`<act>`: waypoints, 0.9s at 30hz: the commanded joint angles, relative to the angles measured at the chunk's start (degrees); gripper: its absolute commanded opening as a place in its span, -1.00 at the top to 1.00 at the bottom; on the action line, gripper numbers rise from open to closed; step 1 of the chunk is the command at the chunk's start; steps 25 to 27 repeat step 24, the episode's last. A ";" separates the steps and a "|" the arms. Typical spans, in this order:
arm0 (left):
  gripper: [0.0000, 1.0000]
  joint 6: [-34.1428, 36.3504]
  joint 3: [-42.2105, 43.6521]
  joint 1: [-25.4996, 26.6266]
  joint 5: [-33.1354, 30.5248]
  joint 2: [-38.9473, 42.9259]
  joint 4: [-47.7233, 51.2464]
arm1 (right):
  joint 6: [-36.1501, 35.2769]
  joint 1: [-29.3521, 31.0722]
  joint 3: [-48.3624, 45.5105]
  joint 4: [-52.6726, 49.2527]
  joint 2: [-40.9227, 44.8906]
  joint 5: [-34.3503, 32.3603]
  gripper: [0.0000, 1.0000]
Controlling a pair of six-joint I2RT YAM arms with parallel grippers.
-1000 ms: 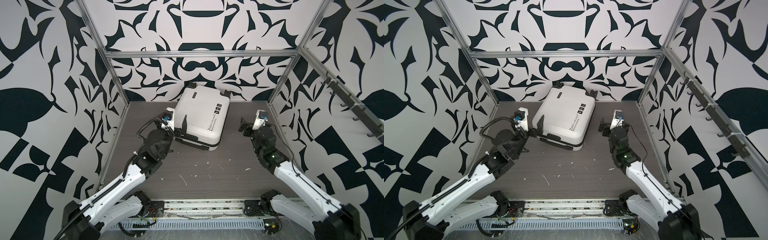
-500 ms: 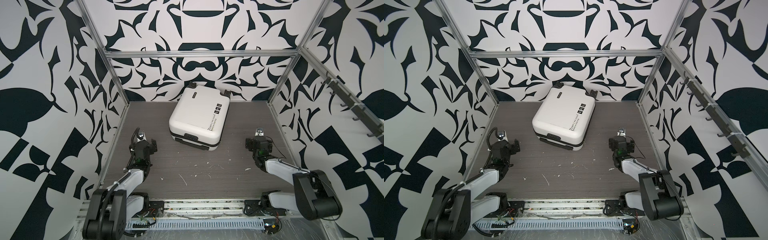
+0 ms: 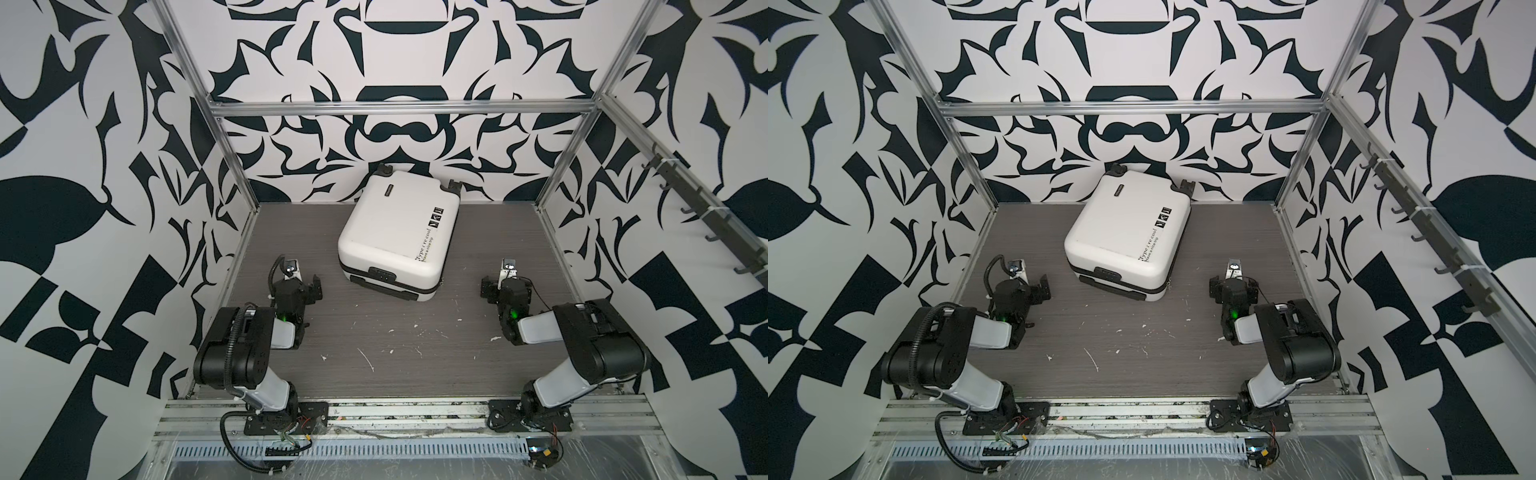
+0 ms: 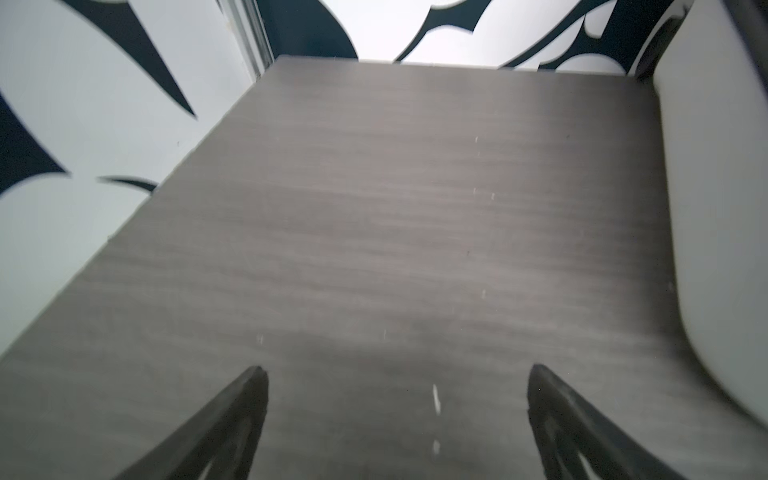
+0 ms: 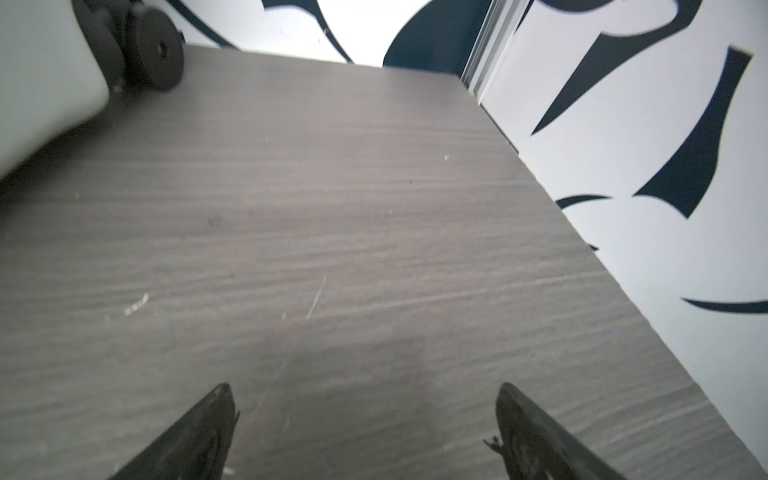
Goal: Pack the luggage
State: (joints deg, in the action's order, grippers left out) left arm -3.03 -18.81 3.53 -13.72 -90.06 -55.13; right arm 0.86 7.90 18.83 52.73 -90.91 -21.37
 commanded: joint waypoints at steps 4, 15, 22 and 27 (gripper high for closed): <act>-0.99 0.90 -1.65 0.77 -0.31 0.15 0.34 | 0.54 -0.25 0.40 2.68 1.37 -1.44 -0.99; -0.98 0.97 -1.35 0.70 -0.17 0.15 -0.24 | 0.62 -0.24 1.01 2.30 0.75 -1.28 -0.99; -0.99 0.99 -1.76 0.69 -0.49 -0.08 0.09 | 0.85 -0.61 1.60 0.93 0.95 0.27 -0.99; -0.99 0.96 -1.63 0.71 -0.49 0.01 0.09 | -0.19 -0.69 0.52 1.69 1.72 2.80 -0.99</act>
